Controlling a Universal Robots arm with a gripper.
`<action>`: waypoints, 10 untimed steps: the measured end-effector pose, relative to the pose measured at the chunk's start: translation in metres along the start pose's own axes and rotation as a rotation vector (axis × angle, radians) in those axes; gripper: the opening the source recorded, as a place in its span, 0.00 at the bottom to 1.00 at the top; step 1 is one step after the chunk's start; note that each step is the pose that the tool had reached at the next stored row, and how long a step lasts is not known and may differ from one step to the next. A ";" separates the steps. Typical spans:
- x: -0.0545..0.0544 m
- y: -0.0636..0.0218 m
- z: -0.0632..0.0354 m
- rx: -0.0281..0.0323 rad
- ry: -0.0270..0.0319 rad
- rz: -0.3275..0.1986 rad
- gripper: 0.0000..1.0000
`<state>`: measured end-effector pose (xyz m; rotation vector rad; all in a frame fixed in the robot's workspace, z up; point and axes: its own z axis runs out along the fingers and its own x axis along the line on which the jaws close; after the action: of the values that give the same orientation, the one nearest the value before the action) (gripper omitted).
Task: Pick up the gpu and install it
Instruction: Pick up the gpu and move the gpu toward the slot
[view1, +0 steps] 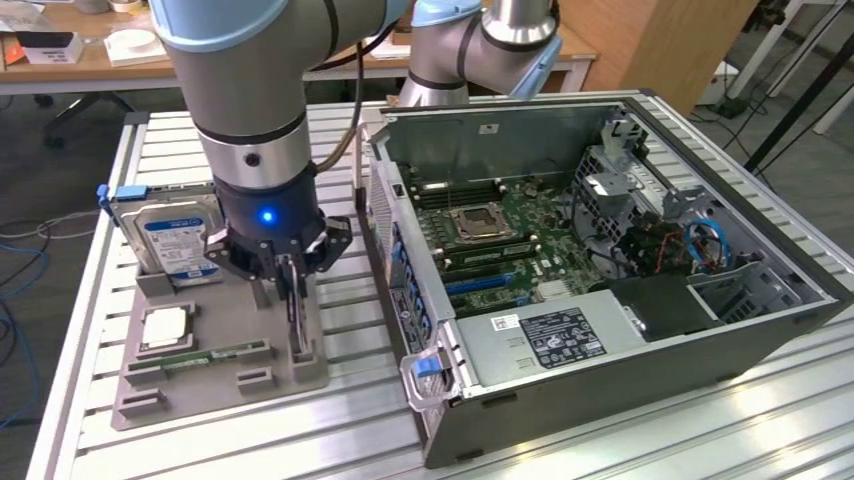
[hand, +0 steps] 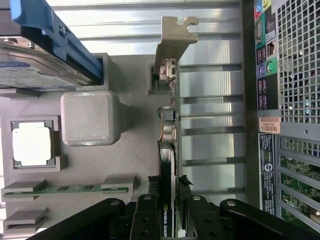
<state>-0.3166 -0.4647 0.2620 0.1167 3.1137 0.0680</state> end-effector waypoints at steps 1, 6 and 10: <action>0.000 0.0000 -0.0007 -0.0001 -0.0001 0.000 0.26; 0.000 0.0002 -0.0042 0.0000 -0.0001 0.000 0.26; 0.000 0.0003 -0.0070 0.0000 0.0000 0.000 0.26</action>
<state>-0.3166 -0.4647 0.2690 0.1165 3.1137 0.0680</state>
